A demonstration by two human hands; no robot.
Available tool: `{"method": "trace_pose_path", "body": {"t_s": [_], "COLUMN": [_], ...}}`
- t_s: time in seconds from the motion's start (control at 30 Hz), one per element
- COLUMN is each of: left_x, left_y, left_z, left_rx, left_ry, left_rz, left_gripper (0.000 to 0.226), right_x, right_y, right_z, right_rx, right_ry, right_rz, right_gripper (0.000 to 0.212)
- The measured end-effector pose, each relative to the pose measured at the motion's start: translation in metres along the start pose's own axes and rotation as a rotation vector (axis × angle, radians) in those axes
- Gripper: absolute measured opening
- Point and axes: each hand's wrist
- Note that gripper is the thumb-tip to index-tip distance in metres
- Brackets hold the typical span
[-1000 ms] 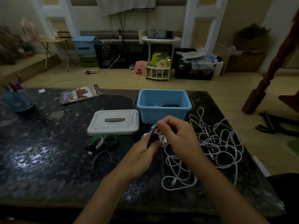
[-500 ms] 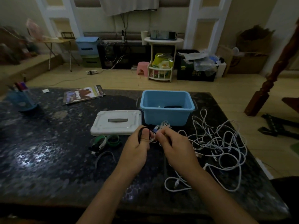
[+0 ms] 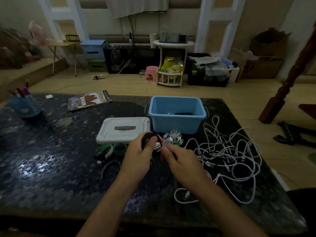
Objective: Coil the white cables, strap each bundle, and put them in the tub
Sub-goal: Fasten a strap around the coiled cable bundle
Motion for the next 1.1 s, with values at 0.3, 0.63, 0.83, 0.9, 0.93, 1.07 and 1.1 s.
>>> {"method": "trace_pose_path", "body": {"t_s": [0.3,0.63,0.83,0.9,0.93,1.07,1.1], "left_x": [-0.002,-0.004,-0.006,-0.008,-0.009,-0.008,-0.008], "left_y": [0.001,0.000,-0.002,-0.003,-0.003,-0.004,-0.004], "left_z": [-0.002,0.000,0.000,0.001,0.002,0.006,0.007], "left_rx": [0.065,0.027,0.125,0.157,0.159,0.133,0.178], "left_ry": [-0.003,-0.084,-0.030,-0.004,0.003,-0.014,0.020], "left_rz": [-0.041,0.011,-0.052,-0.065,-0.065,-0.021,-0.020], "left_gripper": [0.030,0.024,0.024,0.021,0.021,0.024,0.026], "right_x": [-0.003,-0.001,-0.002,-0.002,-0.003,-0.003,-0.002], "right_y": [0.000,-0.002,-0.004,-0.006,-0.006,-0.006,-0.006], "right_z": [-0.001,0.000,0.001,0.001,0.001,0.000,0.000], "right_rx": [0.018,0.019,-0.024,-0.036,-0.039,-0.046,-0.047], "right_ry": [0.020,0.028,0.041,0.050,0.053,0.061,0.059], "right_rz": [-0.018,0.012,0.001,0.005,0.008,0.026,0.029], "right_gripper": [0.035,0.037,0.037,0.038,0.038,0.040,0.040]}}
Point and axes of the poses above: each hand's wrist, its own y-axis away from the middle knuckle, its own x-axis out of the back of the hand, z = x × y, and after that the axes turned 10 degrees about z, right-handed
